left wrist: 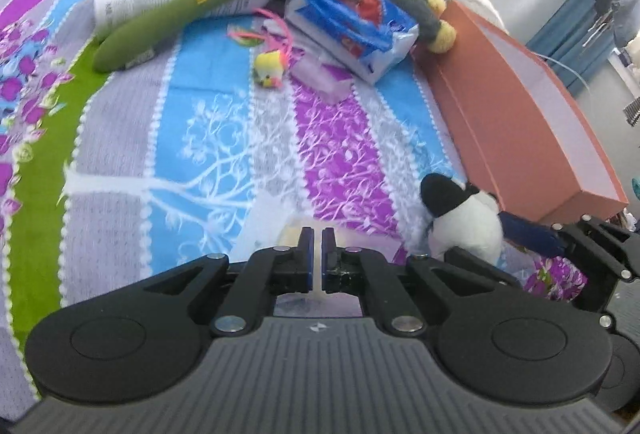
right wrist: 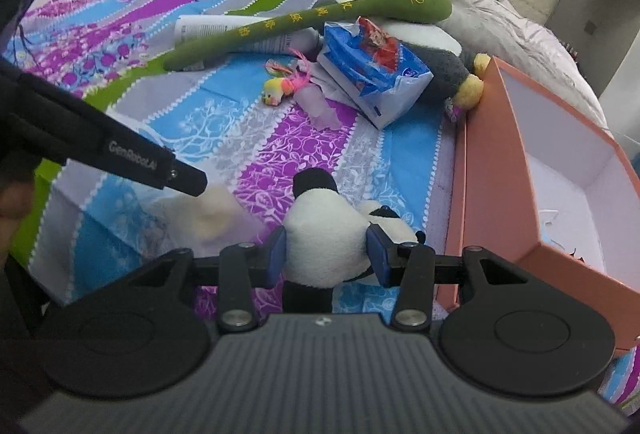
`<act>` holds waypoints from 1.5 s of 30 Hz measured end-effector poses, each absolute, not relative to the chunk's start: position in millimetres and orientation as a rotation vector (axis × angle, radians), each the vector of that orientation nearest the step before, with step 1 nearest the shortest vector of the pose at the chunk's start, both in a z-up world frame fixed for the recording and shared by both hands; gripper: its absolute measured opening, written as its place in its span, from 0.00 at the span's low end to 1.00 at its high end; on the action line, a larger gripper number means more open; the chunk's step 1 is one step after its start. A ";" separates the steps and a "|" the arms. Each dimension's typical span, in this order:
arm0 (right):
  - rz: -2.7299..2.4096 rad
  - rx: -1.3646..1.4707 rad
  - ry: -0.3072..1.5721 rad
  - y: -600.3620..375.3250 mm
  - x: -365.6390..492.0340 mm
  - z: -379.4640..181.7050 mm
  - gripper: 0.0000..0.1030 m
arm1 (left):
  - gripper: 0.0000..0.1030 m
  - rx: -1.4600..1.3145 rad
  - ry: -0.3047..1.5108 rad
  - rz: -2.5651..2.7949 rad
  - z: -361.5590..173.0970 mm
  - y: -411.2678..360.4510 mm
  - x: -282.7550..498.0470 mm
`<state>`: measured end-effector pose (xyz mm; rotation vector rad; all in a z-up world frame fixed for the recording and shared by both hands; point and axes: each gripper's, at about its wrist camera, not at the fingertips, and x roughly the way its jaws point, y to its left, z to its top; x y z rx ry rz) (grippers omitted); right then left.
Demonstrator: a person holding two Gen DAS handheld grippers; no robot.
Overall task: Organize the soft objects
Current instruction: 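Lift the plastic bag with the left tool while the right tool lifts the panda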
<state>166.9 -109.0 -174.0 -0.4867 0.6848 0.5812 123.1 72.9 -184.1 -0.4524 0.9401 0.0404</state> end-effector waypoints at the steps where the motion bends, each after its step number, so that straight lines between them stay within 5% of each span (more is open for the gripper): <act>1: 0.573 -0.483 0.686 -108.6 166.9 -173.8 0.49 | 0.02 -0.453 0.947 0.045 -184.0 73.3 122.2; 5: 0.580 -0.384 0.715 -116.6 167.5 -165.9 0.51 | 0.07 -0.507 0.936 0.053 -180.0 79.4 114.7; 9: 0.562 -0.220 0.770 -131.1 171.6 -163.9 0.54 | 0.37 -0.613 0.924 0.057 -178.2 85.5 104.2; 13: 0.516 0.001 0.850 -152.4 178.9 -169.4 0.54 | 0.40 -0.760 0.919 0.050 -183.8 92.7 91.6; 28: 0.414 0.533 1.059 -166.0 210.0 -211.5 0.56 | 0.40 -1.133 0.935 0.097 -222.0 112.1 90.1; 35: 0.432 0.497 1.079 -154.4 217.1 -221.3 0.56 | 0.39 -1.133 0.945 0.129 -230.1 107.8 99.6; 45: 0.464 0.438 1.037 -150.4 219.0 -220.1 0.52 | 0.21 -1.066 0.948 0.183 -233.0 102.4 112.4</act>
